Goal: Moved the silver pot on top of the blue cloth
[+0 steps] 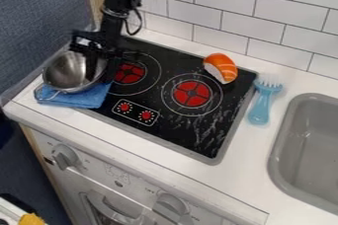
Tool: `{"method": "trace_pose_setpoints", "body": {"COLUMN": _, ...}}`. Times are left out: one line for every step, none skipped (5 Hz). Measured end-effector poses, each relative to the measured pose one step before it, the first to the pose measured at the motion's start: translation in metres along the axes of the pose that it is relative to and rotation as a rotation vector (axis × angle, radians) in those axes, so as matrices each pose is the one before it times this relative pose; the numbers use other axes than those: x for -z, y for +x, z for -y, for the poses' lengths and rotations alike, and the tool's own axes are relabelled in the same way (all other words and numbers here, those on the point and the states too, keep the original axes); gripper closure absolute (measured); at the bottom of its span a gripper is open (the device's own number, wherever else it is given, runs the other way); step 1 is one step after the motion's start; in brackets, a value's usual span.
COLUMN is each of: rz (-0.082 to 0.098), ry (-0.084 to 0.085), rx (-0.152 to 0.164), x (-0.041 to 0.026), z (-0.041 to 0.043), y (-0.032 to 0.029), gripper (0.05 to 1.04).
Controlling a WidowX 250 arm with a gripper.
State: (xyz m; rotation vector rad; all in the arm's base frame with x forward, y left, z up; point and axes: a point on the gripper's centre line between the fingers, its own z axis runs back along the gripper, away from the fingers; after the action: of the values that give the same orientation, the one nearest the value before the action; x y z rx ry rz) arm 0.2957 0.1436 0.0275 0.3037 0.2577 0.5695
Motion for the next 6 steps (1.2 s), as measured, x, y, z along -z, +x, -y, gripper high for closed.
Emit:
{"method": "trace_pose_setpoints", "body": {"rz": -0.0135, "ry": 0.006, "rx": -0.023, "x": -0.00659, "z": -0.00177, "y": 0.0, "gripper": 0.216}}
{"method": "trace_pose_setpoints", "body": {"rz": -0.0015, "ry": -0.0111, "rx": -0.0005, "x": -0.01071, "z": 0.00456, "y": 0.00155, "gripper": 0.075}}
{"method": "trace_pose_setpoints", "body": {"rz": -0.0414, "ry": -0.0522, "rx": -0.001, "x": -0.02213, "z": 0.01056, "y": -0.00291, "gripper": 0.079}}
{"method": "trace_pose_setpoints", "body": {"rz": 0.0332, "ry": -0.146, "rx": 0.0837, "x": -0.00297, "z": 0.02552, "y": -0.0114, "gripper": 0.083}}
{"method": "trace_pose_setpoints", "body": {"rz": 0.0585, "ry": -0.1041, "rx": 0.0732, "x": -0.01785, "z": 0.01612, "y": -0.01077, "gripper": 0.083}}
{"method": "trace_pose_setpoints", "body": {"rz": 0.0972, "ry": -0.021, "rx": 0.0794, "x": -0.00144, "z": 0.02361, "y": -0.01349, "gripper": 0.083}}
